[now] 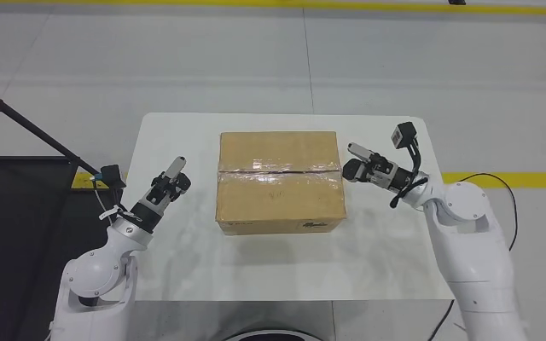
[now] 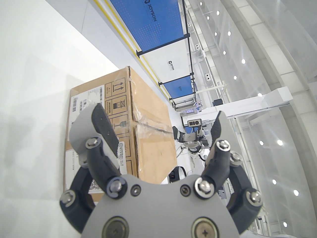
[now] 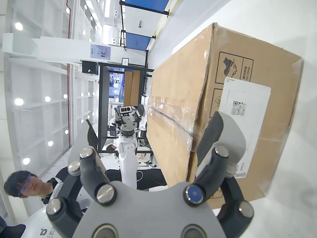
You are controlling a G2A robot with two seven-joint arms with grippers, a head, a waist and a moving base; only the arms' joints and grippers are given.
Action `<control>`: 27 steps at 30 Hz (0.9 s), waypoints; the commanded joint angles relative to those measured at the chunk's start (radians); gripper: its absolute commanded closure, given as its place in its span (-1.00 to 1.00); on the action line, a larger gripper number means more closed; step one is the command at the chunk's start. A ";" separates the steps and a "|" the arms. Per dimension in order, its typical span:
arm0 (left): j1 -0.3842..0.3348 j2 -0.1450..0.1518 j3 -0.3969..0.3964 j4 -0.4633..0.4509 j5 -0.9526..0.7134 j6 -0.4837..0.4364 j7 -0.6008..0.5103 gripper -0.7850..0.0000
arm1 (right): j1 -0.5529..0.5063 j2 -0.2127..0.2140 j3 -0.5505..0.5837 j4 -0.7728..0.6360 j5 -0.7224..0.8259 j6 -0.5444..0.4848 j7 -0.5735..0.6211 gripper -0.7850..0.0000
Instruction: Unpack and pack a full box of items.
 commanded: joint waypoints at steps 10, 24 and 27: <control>0.000 0.000 0.000 0.000 0.000 0.000 0.000 -1.00 | 0.000 0.007 0.006 0.080 0.035 -0.056 0.029 -1.00; 0.000 0.000 0.000 0.000 0.000 0.000 0.000 -1.00 | -0.053 0.048 0.212 0.242 0.056 -0.368 0.022 -1.00; 0.000 0.000 0.000 0.000 0.000 0.000 0.000 -1.00 | -0.053 0.048 0.211 0.240 0.057 -0.359 0.022 -1.00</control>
